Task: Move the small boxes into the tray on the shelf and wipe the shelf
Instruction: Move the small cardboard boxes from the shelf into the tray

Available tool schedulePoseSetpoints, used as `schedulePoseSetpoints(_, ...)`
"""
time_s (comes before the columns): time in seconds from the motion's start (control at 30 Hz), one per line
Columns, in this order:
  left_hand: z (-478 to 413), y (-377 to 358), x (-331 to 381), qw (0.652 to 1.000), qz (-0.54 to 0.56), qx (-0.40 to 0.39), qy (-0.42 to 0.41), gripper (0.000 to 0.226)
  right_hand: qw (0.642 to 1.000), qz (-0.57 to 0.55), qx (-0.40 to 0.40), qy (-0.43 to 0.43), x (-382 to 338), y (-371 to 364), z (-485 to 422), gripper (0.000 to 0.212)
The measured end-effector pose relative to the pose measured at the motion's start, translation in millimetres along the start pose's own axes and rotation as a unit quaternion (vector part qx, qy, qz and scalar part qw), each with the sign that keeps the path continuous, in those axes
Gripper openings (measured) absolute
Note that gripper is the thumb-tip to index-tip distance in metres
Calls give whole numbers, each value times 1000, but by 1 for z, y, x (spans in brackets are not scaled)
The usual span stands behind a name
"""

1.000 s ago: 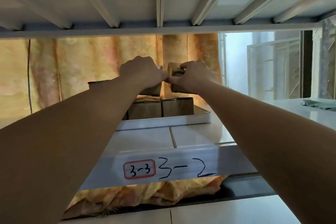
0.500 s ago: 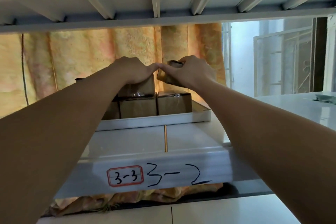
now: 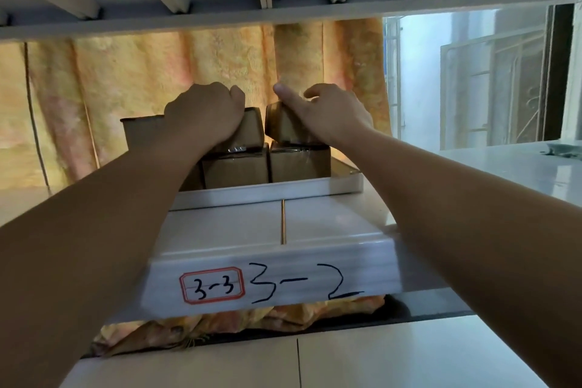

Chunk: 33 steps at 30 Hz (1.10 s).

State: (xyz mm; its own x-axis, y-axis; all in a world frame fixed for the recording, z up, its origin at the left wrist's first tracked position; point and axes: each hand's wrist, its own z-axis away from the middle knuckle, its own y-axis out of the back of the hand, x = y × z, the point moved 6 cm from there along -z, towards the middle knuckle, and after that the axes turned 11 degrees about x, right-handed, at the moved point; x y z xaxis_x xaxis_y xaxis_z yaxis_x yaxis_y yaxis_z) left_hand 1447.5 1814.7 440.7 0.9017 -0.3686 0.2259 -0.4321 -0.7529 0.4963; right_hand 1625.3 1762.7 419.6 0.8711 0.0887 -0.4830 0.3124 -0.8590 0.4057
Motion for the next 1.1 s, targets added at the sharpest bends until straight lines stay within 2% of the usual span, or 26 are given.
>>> schedulePoseSetpoints(0.2,10,0,11,995,-15,43,-93,62,999,-49,3,-5,2,-2,1,66)
schedulePoseSetpoints(0.43,10,-2,12,989,-1,73,-125,58,995,-95,16,-10,3,-6,1,60)
schedulePoseSetpoints(0.7,19,1,24,983,35,79,-162,68,994,-109,7,-4,-2,-4,3,40)
schedulePoseSetpoints(0.9,17,-2,17,987,13,68,-143,71,995,-98,14,21,-6,-5,5,51)
schedulePoseSetpoints(1.1,17,-4,17,989,5,47,-140,72,987,-152,45,-35,3,1,3,55)
